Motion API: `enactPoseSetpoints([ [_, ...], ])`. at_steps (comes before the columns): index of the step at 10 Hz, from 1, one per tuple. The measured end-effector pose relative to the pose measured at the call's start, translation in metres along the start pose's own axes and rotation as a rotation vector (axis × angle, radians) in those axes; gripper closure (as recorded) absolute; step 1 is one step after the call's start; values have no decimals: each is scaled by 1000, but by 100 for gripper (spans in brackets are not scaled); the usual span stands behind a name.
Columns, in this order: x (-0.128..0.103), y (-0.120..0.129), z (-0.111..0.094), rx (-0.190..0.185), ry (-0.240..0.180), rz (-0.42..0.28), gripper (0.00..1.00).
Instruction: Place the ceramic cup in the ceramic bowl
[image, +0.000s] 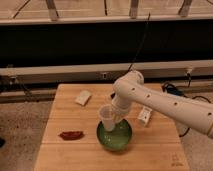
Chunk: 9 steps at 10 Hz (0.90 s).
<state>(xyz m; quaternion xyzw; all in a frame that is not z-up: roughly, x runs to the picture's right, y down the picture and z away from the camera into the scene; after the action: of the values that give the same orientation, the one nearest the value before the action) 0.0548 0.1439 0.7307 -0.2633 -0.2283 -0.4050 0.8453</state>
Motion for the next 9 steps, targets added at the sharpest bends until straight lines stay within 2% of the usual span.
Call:
enactPoseSetpoints([
  [8,0,4,1,9,-29,27,99],
  [9,0,4,1,10,-32,31,96],
])
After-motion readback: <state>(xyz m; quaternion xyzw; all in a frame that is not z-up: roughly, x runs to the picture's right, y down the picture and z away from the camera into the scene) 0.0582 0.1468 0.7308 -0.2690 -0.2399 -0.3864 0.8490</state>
